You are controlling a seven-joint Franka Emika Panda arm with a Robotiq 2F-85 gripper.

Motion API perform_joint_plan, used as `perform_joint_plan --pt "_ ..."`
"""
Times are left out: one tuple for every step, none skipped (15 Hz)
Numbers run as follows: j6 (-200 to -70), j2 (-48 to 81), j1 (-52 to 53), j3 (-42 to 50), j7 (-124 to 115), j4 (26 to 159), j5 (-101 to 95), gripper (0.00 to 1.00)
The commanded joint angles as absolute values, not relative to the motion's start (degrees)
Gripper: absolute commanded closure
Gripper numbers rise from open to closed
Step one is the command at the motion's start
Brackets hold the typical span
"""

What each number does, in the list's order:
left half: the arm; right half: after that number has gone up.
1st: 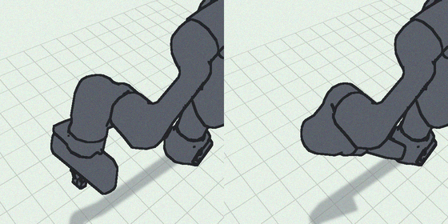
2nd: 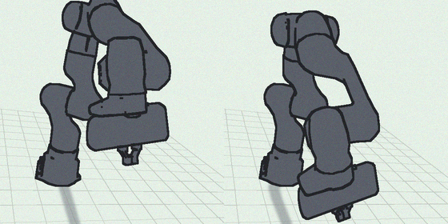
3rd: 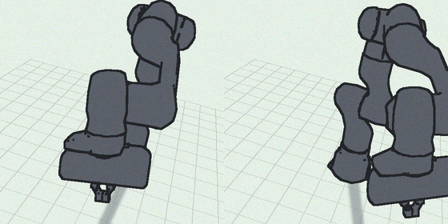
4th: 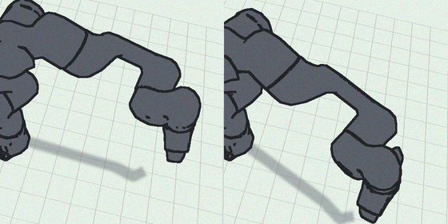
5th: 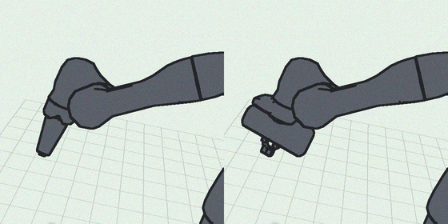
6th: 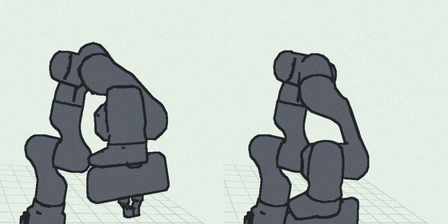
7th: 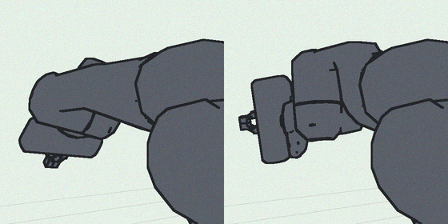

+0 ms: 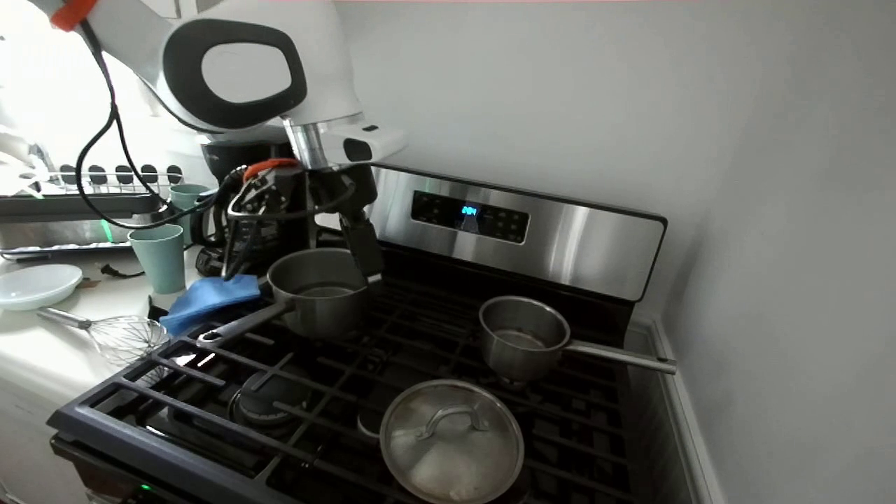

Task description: Pour the liquid from the cup into the two pots then put the silver lid on the big silver pot.

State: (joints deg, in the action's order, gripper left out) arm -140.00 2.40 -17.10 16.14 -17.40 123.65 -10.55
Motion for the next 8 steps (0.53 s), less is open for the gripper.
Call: perform_joint_plan --pt "-141.01 5.77 -18.68 17.96 -9.70 121.80 -5.26 0.00" --pt "-140.68 6.60 -19.02 18.45 -9.44 121.46 -5.02 0.00" --pt "-140.23 4.54 -17.99 18.20 -12.12 122.98 -7.32 0.00" --pt "-140.23 4.99 -18.22 18.53 -11.78 122.93 -7.26 0.00" --pt "-140.23 5.12 -18.23 18.59 -11.78 122.92 -7.26 0.00" --pt "-140.23 5.10 -18.14 18.54 -11.79 122.92 -7.27 0.00" --pt "-140.23 5.08 -18.00 18.44 -11.80 122.92 -7.27 0.00" --pt "-140.23 5.08 -17.90 18.39 -11.82 122.92 -7.27 0.00"
